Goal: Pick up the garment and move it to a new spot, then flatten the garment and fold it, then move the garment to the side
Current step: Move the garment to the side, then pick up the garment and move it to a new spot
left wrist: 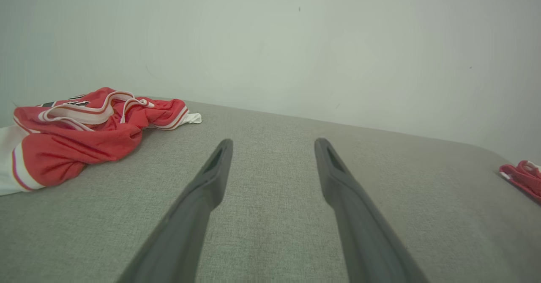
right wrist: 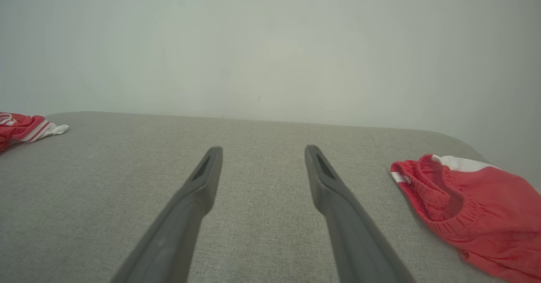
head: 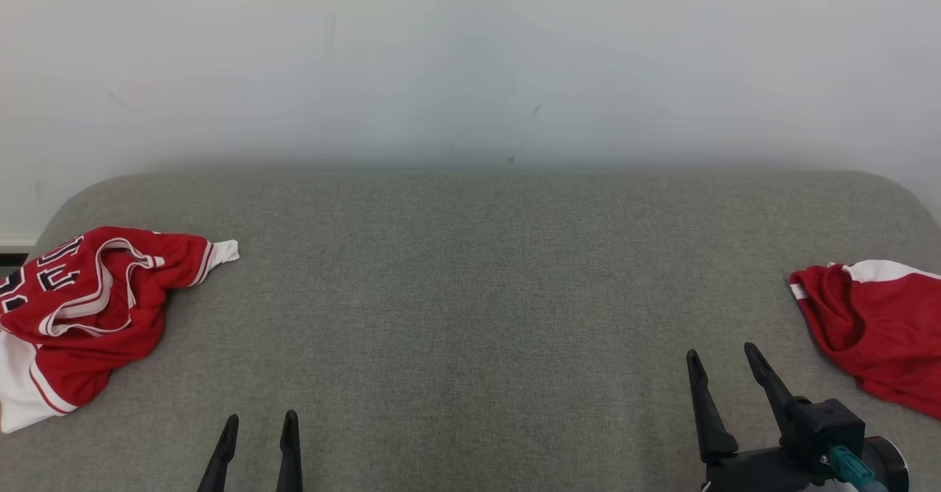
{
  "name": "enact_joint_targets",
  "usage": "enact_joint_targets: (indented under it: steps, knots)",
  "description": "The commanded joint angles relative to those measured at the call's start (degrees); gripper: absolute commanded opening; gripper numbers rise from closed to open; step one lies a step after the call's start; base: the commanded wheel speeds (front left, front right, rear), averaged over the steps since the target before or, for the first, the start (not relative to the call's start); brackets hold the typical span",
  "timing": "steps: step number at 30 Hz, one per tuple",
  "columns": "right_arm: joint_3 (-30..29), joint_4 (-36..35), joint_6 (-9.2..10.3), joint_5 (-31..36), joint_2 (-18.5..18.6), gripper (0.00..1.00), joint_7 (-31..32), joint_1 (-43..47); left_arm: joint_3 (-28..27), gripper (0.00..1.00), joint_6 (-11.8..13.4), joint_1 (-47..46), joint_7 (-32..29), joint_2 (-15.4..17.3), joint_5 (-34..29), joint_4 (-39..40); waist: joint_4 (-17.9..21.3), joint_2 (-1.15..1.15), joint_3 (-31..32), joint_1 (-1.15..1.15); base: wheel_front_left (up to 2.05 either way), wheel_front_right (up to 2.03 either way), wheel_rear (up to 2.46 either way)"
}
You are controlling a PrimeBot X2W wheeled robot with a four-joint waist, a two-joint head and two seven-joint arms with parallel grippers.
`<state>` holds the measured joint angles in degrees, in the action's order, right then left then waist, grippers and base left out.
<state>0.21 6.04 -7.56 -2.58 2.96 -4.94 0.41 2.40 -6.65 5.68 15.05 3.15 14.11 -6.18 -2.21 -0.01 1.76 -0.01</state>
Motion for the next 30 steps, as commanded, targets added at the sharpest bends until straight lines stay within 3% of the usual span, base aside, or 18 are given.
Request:
enact_joint_targets:
  steps: [1, 20, 30]
  knots:
    - [-0.16, -0.08, 0.13, -0.03, -0.06, 1.0, 0.12, 0.74, -0.05, 1.0, -0.43, -0.01, 0.2, 0.05, -0.21, -0.11, 0.05, 0.01, 0.01, 0.01, 0.0, 0.0, 0.0]
    - [-0.66, -0.74, 0.13, -2.16, -0.09, 1.0, 1.22, 1.06, -0.38, 1.0, -0.87, -1.08, 0.2, -0.11, -0.3, -1.43, -0.04, 0.01, -0.68, 0.01, 0.0, 0.0, 0.0]
    - [-0.31, -0.57, 0.13, -2.84, -0.08, 1.0, 1.09, 1.44, -0.24, 1.0, -0.81, -1.47, 0.19, -0.16, -0.93, -1.97, -3.53, 0.01, -0.76, 0.01, 0.0, 0.0, 0.0]
